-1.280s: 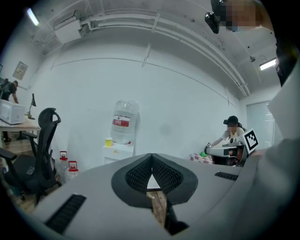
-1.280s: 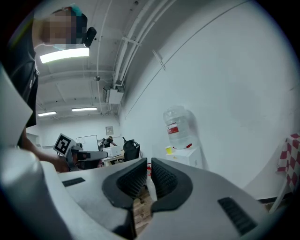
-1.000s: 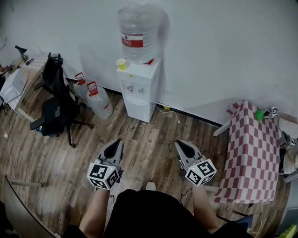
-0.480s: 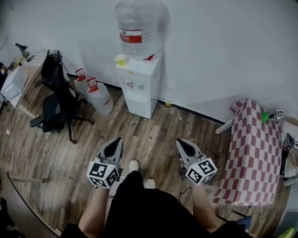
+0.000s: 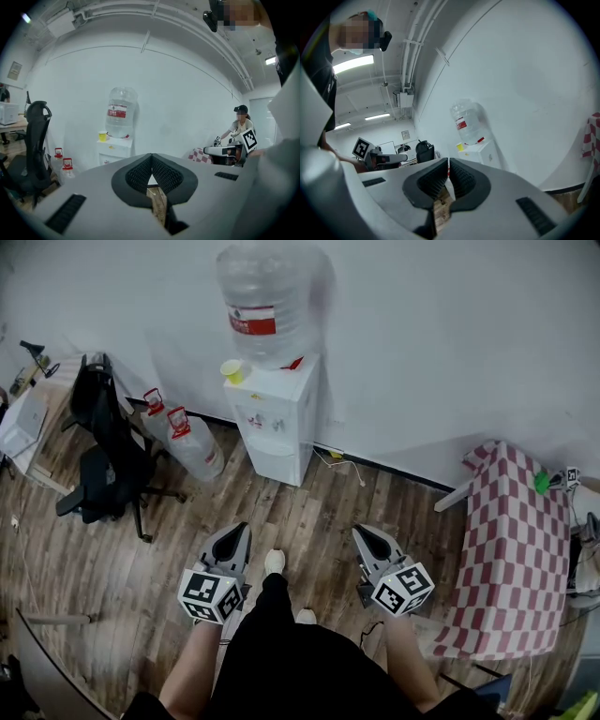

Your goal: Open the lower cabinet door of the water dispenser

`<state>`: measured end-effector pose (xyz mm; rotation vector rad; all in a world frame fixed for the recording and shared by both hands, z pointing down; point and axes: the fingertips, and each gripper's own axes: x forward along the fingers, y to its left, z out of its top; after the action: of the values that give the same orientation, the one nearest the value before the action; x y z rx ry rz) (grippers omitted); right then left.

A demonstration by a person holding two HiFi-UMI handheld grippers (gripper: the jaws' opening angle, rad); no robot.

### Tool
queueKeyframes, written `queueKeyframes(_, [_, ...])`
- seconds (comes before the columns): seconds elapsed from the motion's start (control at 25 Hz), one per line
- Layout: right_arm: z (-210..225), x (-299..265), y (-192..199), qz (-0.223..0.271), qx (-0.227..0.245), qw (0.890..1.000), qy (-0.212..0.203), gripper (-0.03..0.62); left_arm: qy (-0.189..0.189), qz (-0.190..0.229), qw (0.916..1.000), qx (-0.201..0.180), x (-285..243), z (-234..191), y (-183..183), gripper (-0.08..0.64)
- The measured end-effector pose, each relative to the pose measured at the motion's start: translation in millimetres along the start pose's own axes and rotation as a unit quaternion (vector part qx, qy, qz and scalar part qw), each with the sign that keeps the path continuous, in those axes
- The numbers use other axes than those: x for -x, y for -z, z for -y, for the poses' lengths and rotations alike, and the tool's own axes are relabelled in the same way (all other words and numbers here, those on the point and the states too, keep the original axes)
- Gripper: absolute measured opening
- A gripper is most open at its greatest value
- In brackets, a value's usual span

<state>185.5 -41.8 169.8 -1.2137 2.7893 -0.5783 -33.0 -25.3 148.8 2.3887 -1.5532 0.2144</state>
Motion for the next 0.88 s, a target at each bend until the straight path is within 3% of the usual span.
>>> queueKeyframes(0.64, [55,-130,-1,-0.042,-0.008,0.998,0.035,0.025,0.054,-0.044,0.9974,0.018,-123,-94,-7,0.014])
queueKeyframes(0.88, [88,-189,12,-0.072,-0.015,0.996,0.057,0.025,0.077,-0.066,0.9942,0.036,-180,-138,9,0.014])
